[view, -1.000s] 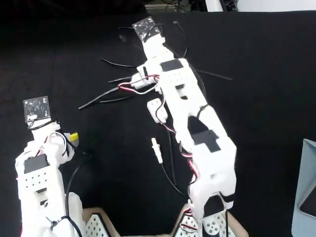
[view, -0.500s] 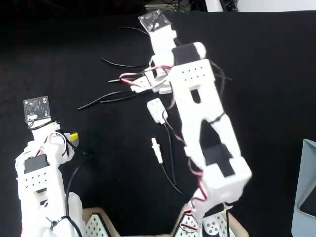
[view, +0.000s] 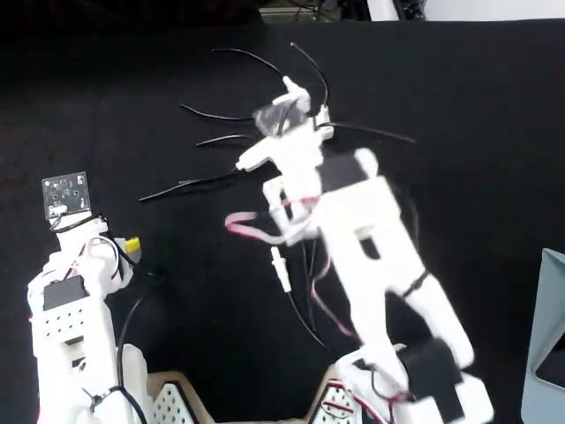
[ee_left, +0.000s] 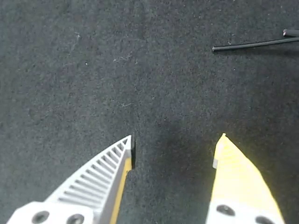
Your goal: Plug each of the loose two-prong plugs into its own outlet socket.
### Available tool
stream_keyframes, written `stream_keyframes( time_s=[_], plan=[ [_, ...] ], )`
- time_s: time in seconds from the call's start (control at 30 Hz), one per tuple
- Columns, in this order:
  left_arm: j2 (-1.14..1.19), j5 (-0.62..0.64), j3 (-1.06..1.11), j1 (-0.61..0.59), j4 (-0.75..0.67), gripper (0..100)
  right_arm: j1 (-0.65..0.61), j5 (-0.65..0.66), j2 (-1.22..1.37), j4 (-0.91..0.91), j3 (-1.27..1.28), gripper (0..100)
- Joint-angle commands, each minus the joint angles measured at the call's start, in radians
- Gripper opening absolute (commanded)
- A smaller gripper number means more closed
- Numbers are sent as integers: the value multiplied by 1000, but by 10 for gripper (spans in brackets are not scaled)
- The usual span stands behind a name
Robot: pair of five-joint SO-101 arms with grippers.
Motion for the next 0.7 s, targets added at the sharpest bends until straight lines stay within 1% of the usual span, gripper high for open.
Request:
stream_keyframes(
  time_s=[0.0, 0.13, 0.27, 0.53, 0.67],
  plan=[
    [-18, 11, -21, 15, -20, 283, -57, -11, -97, -150, 222, 168],
    [-18, 11, -21, 15, -20, 283, -118, -57, -133, -350, 415, 169],
    [-18, 11, -21, 15, -20, 283, -164, -66, -131, -493, 518, 169],
    [-18, 11, -21, 15, -20, 283, -166, -66, -130, -672, 590, 167],
    [-18, 11, -21, 15, -20, 283, -166, -66, -130, -697, 604, 166]
  ],
)
